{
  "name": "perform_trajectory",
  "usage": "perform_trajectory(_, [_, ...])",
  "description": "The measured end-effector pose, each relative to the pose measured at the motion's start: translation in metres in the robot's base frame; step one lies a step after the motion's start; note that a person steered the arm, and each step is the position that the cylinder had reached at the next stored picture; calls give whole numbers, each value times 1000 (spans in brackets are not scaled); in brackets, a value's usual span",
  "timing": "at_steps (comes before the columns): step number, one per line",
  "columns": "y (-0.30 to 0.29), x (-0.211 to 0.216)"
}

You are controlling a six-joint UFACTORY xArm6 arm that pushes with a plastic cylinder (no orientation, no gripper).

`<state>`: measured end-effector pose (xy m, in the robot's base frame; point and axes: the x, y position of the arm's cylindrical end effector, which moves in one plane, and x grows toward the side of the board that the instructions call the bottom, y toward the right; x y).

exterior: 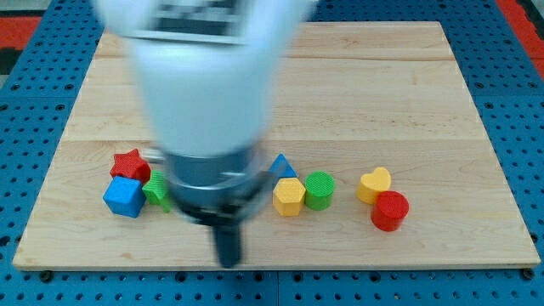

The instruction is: Move the yellow hexagon bottom left to the green circle

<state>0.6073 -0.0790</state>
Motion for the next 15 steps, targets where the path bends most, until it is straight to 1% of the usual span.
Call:
perform_trajectory(1, [-4, -33])
perform_trajectory(2, [56, -50])
perform_trajectory(3, [85, -75])
perform_trajectory(4, [75, -72])
perform_trajectory(5, [14, -66])
perform_trajectory(6, [1, -98])
perform_trajectory(7, [61, -122])
perform_trajectory(8, [140, -70])
perform_trajectory(9, [153, -58])
perform_trajectory(10, [75, -97])
perform_trajectory(11, [37, -98])
perform_trajectory(12, [2, -41])
perform_trajectory(13, [37, 12])
perform_trajectory(14, [56, 11])
perform_trajectory(15, [126, 10])
